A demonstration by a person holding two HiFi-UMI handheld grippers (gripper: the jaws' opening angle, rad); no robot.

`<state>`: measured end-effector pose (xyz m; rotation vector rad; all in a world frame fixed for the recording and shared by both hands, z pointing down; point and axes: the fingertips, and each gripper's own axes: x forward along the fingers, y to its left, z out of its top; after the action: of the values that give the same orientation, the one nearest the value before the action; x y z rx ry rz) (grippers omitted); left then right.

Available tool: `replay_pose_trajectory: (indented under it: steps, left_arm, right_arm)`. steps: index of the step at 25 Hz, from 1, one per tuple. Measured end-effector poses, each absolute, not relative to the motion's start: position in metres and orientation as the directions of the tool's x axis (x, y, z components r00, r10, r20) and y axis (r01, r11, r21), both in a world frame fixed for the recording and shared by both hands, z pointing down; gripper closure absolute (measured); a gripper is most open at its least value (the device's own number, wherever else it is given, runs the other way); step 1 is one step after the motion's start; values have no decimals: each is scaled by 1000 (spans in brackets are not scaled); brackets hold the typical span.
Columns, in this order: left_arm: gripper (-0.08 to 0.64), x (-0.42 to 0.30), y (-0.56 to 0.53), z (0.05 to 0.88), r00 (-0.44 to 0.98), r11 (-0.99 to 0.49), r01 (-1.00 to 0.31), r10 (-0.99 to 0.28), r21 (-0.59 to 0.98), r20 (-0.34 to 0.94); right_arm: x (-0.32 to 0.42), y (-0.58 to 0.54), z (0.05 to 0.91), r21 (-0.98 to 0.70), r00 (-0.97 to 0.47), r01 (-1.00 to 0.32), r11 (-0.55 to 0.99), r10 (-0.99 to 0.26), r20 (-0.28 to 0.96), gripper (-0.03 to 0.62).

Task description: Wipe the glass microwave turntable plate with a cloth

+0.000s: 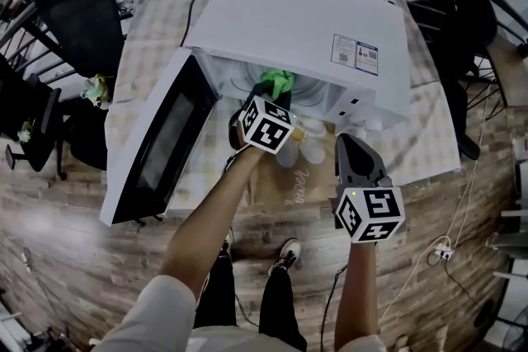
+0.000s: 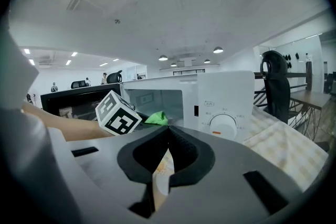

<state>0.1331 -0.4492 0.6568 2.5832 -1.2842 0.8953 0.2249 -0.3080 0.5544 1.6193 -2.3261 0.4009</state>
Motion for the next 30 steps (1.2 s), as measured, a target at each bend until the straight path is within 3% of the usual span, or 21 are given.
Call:
replay_pose_trajectory:
  steps: [5, 8, 14, 17, 21, 25, 30]
  left_arm:
    - [497, 188, -427, 646, 665, -768, -640, -562, -12, 492]
    - [497, 193, -429, 629, 697, -774, -632, -591, -41, 407]
    - [497, 111, -498, 600, 345, -437, -819, -893, -371, 290]
    - [497, 78, -526, 607, 187, -335, -796, -928, -505, 321]
    - [497, 74, -533, 636, 112, -373, -668, -906, -644, 408]
    - [497, 90, -515, 662, 197, -499, -678, -830, -540, 521]
    - [502, 104, -484, 663, 289, -566, -719, -771, -403, 567]
  right_arm:
    - [229, -308, 556, -74, -315, -947, 311, -868, 383, 577]
    - [230, -306, 558, -69, -306, -950, 304, -868, 390, 577]
    - [235, -307, 560, -39, -294, -952, 304, -871, 394, 577]
    - [236, -307, 561, -42, -297, -951, 306, -870, 394, 577]
    - [233, -304, 564, -39, -307, -947, 318, -864, 399, 577]
    - [233, -302, 559, -55, -321, -944, 326, -864, 388, 577]
    - [238, -295, 538, -52, -311, -948, 314, -879, 362, 577]
